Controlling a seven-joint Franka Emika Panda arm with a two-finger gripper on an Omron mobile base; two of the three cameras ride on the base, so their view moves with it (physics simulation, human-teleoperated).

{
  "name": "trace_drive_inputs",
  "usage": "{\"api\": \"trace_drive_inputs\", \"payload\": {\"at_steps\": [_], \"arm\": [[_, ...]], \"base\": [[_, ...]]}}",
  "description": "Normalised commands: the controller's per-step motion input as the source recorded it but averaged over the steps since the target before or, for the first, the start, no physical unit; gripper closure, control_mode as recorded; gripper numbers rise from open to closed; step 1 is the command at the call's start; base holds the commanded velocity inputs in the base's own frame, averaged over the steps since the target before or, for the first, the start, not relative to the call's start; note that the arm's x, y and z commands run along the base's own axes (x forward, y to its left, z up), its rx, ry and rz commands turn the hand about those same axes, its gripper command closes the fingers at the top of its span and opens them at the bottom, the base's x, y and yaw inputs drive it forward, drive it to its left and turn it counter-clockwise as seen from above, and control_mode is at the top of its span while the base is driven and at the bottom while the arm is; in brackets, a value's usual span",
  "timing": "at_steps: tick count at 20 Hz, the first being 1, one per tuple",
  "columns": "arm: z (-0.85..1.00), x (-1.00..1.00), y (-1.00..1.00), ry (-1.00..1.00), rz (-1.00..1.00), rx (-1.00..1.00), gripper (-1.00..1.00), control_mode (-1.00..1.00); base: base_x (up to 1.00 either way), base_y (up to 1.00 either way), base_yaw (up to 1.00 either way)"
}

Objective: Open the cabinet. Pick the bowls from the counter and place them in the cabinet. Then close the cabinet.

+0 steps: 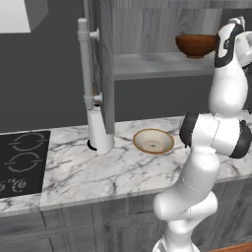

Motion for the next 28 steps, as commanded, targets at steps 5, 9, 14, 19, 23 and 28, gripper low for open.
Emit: {"api": "trace_drive_inputs", "payload": {"at_steps": [5,9,14,19,23,28], "arm": [[0.23,-0.87,0.00,0.06,0.01,0.00,-1.00,-1.00],[0.05,-0.99,0.10,0.20,0.01,-0.03,-1.00,-1.00],[-0.29,-1.00,0.78,0.09,0.03,-0.10,-1.00,-1.00],[-0.63,-1.00,0.97,0.05,0.06,-0.10,-1.00,-1.00],[-0.83,-1.00,0.96,0.01,0.07,-0.06,-1.00,-1.00],[-0.08,-0.58,0.36,0.13,0.01,-0.08,-1.00,-1.00]], "base": [[0.00,0.00,0.00],[0.00,0.00,0.00],[0.00,0.00,0.00],[0.00,0.00,0.00],[0.00,0.00,0.00],[0.00,0.00,0.00]]}}
